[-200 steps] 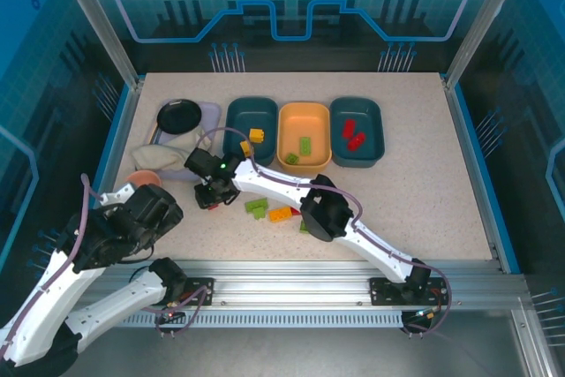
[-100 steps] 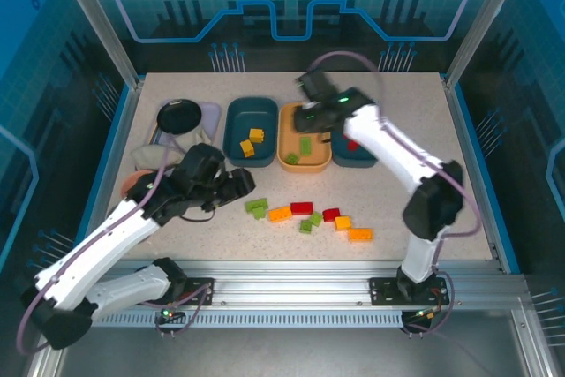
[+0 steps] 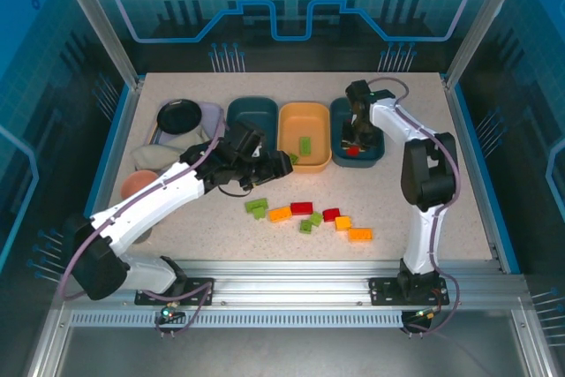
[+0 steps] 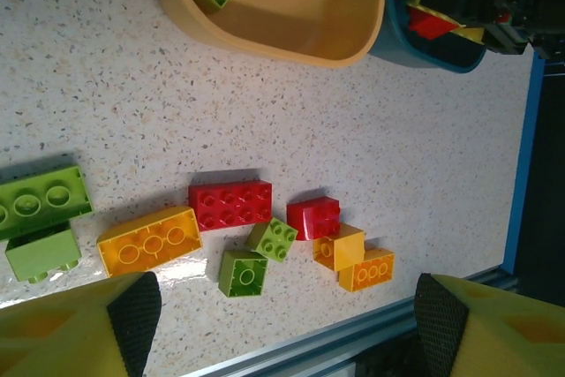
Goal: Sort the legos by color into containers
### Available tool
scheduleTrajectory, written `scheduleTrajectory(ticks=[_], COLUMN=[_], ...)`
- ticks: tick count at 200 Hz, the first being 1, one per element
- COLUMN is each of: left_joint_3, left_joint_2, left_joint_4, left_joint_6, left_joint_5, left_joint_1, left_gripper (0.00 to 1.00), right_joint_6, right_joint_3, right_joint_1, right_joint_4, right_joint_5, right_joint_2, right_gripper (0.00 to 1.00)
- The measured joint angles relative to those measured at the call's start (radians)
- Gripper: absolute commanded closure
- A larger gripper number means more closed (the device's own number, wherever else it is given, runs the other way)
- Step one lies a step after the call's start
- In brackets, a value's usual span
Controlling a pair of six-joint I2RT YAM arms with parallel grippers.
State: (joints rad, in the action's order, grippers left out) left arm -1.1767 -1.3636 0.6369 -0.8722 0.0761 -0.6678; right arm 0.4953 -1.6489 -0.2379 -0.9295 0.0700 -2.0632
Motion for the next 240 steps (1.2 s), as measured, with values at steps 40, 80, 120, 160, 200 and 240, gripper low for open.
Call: scheduleTrajectory(ticks=[40, 80, 120, 160, 200, 240], left_joint_3=[-0.013, -0.015, -0.039, -0.044, 0.018, 0.102], left_joint_2=[-0.042, -0.066, -0.093, -0.112, -0.120, -0.163], left_joint_4=[0.002, 0.021, 0.120, 0.223, 0.183, 0.077], left_joint_6=[0.000, 0.000, -0.058, -0.319, -0.679, -1.033], left_joint_5=[-0.001, -0.009, -0.039, -0.028, 0.000, -0.019], left_joint_1=[-0.015, -0.032, -0.037, -0.037, -0.058, -0.124], left_gripper=[0.21, 0.22, 0.23, 0.20, 0.19, 0.20], right_joint_6=[0.027, 0.040, 0.029, -0.059, -0.187, -0.212], right_joint_3=[-0.012, -0.033, -0.035, 0.077, 0.385, 0.701], right_joint_1=[0.012, 0.015, 0.012, -0.089, -0.308, -0.366], right_joint_4=[-0.005, -0.006, -0.012, 0.079, 0.277, 0.391], right_joint_5=[-0.045, -0.060, -0.053, -0.006, -0.048, -0.129], right_joint_2=[-0.052, -0.058, -0.017, 0.283, 0.681, 0.957], right_gripper=[0.63, 0.41, 0.37, 0.31, 0.23, 0.19])
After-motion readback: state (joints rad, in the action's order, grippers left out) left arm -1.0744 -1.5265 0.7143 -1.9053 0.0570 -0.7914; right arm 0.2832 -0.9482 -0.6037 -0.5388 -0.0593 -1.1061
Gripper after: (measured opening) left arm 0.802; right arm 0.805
